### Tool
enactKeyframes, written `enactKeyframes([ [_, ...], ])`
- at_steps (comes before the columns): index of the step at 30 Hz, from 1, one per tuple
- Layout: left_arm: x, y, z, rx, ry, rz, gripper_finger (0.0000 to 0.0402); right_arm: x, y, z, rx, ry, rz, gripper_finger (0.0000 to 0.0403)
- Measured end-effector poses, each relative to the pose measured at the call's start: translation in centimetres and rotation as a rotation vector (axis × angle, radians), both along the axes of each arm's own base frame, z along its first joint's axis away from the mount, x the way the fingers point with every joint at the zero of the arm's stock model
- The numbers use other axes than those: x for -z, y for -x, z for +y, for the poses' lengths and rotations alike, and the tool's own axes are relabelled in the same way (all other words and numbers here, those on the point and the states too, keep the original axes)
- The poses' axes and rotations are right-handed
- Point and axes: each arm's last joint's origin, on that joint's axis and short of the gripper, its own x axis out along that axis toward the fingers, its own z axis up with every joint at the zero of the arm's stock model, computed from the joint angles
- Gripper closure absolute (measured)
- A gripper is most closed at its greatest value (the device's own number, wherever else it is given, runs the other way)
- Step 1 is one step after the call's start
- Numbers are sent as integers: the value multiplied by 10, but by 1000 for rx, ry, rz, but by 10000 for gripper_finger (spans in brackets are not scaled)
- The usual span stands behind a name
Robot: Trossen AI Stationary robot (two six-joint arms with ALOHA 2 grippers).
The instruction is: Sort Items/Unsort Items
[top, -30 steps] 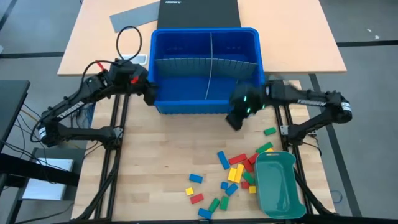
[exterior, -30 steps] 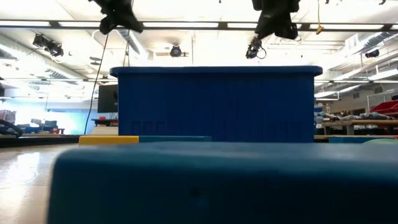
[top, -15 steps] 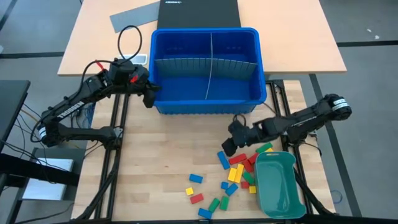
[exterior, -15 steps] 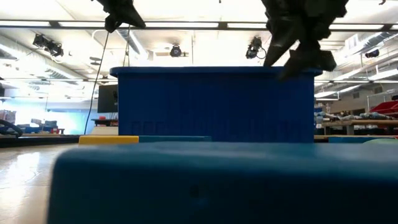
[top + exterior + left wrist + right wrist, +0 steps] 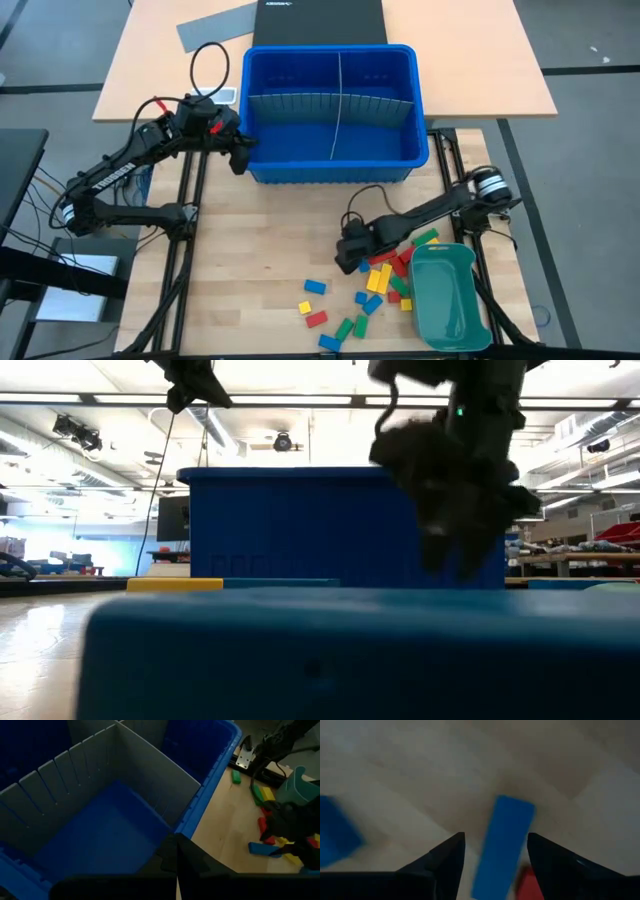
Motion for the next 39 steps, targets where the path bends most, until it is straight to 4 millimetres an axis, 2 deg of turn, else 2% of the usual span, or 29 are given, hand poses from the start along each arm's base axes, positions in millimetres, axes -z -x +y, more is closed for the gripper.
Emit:
enactKeyframes([
  [8,0,0,0,7,-9,7,401,26,-14,9,25,-7,102,181],
  [14,0,0,0,7,-8,7,401,30,-16,4,64,-13,112,194],
  [17,0,0,0,7,-8,8,401,29,-17,-1,74,-21,115,222],
  [20,0,0,0,7,-8,8,401,28,-18,-5,42,-30,116,276],
  [24,0,0,0,7,-9,7,400,21,-20,-14,-2,-24,86,283],
  [27,0,0,0,5,-10,2,400,-4,-23,-22,-65,-15,8,283],
  [32,-1,-1,1,-13,8,-19,400,-76,-30,-47,-164,27,-181,283],
  [36,-3,-2,1,-11,-8,-41,400,-148,-18,-89,-148,208,-267,283],
  [39,-6,-3,2,-11,-24,-66,400,-196,3,-129,-83,375,-252,283],
])
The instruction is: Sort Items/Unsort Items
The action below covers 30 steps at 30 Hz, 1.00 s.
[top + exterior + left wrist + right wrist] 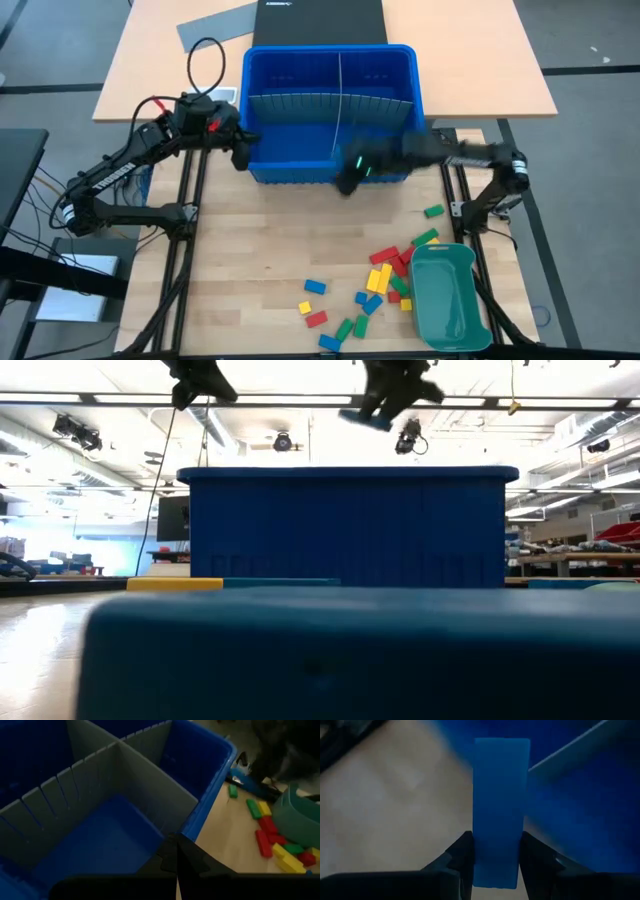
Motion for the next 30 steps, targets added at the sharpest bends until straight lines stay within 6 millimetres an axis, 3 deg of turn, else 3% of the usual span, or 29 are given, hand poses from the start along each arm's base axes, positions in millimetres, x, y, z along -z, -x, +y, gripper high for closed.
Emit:
enactKeyframes([
  [3,-3,-1,1,-2,-17,-34,400,-28,23,-44,71,105,27,283],
  [7,-7,-5,4,-35,-19,-92,400,-25,42,-99,61,39,85,283],
  [11,-8,-6,6,-84,-3,-116,400,-24,56,-125,22,-52,55,277],
  [13,-7,-6,6,-104,6,-104,400,-27,61,-127,-35,-92,43,234],
  [17,-6,-5,7,-142,-4,-91,400,-43,69,-113,-146,-108,6,124],
  [20,-4,-8,9,-143,4,-78,400,-43,66,-93,-226,-124,36,86],
  [25,1,-12,11,-128,13,-44,400,-40,53,-44,-403,-209,71,100],
  [30,5,-16,13,-86,-16,5,400,-39,46,24,-613,-339,100,165],
])
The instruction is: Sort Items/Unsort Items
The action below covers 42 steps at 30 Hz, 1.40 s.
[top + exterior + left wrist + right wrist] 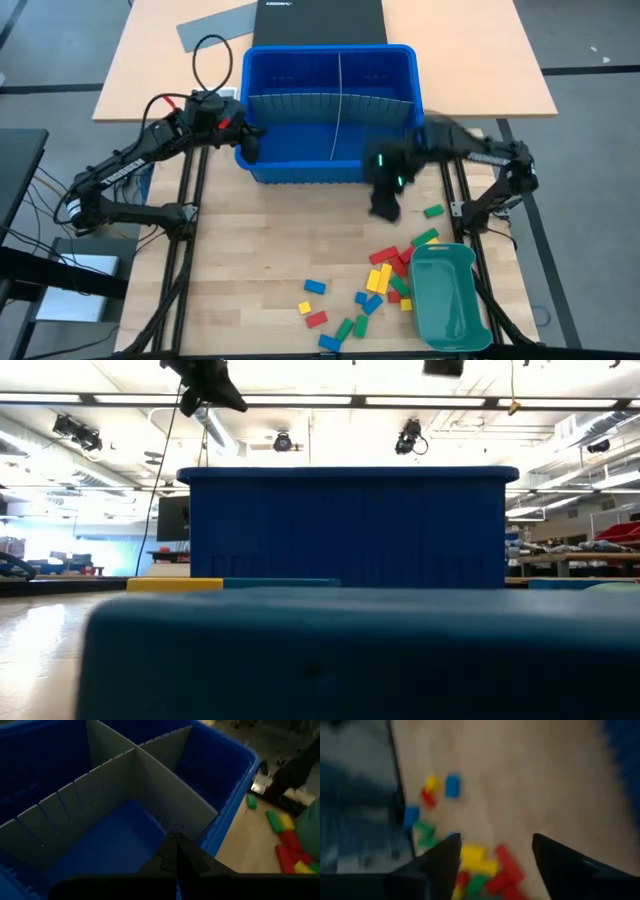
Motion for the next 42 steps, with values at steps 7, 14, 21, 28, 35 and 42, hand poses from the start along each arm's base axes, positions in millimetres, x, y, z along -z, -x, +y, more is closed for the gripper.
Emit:
enactKeyframes([
  [7,1,-1,2,26,-39,31,400,52,-3,83,-280,-14,158,337],
  [14,2,-1,1,54,-21,27,400,110,-17,130,-333,-121,37,386],
  [21,6,1,0,56,5,63,400,159,-36,164,-373,-100,-2,385],
  [28,9,3,-1,56,30,100,391,199,-63,179,-263,-68,35,288],
  [35,11,4,-2,57,40,116,390,211,-70,185,-125,-71,118,168],
  [42,11,4,-2,57,39,117,390,218,-51,190,-52,61,258,130],
])
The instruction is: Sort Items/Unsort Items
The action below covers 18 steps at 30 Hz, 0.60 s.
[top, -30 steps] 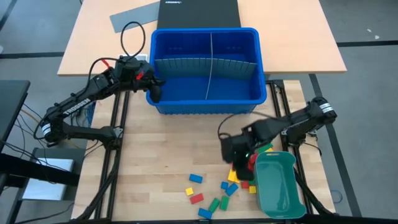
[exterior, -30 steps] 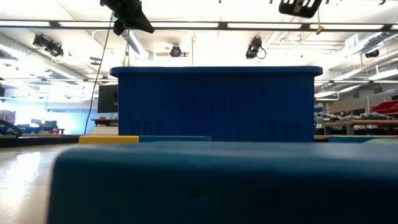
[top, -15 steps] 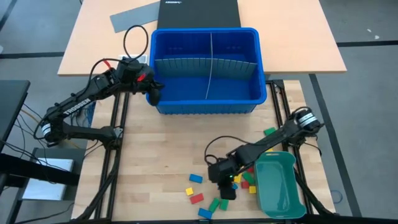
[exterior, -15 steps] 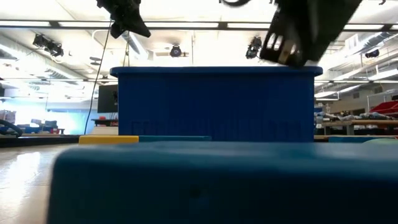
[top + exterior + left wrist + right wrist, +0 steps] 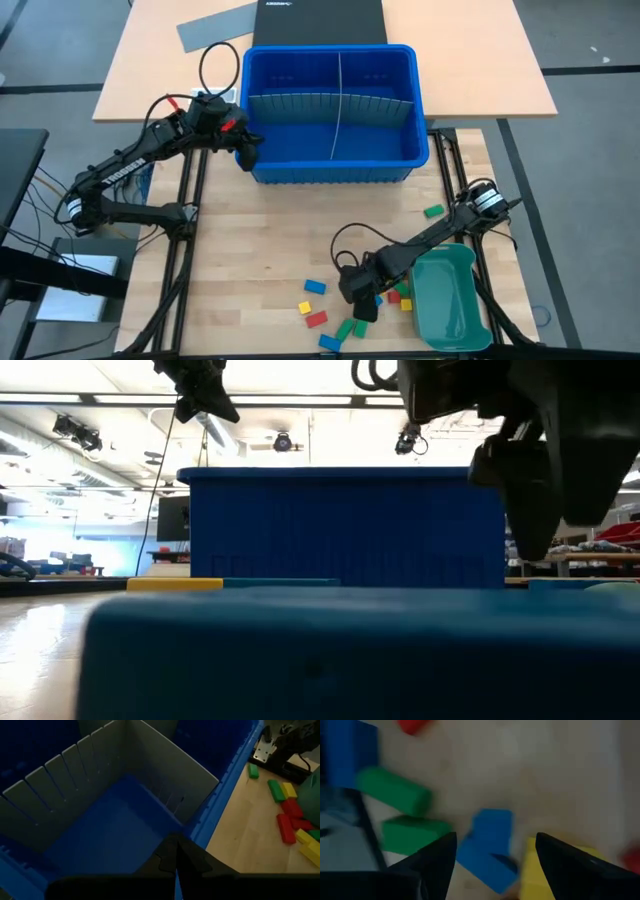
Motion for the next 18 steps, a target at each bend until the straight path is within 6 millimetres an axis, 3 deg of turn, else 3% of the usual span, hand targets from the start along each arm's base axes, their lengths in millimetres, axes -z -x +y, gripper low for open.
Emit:
enactKeyframes([
  [18,0,0,0,-1,0,-1,390,31,8,0,-6,-45,-39,163],
])
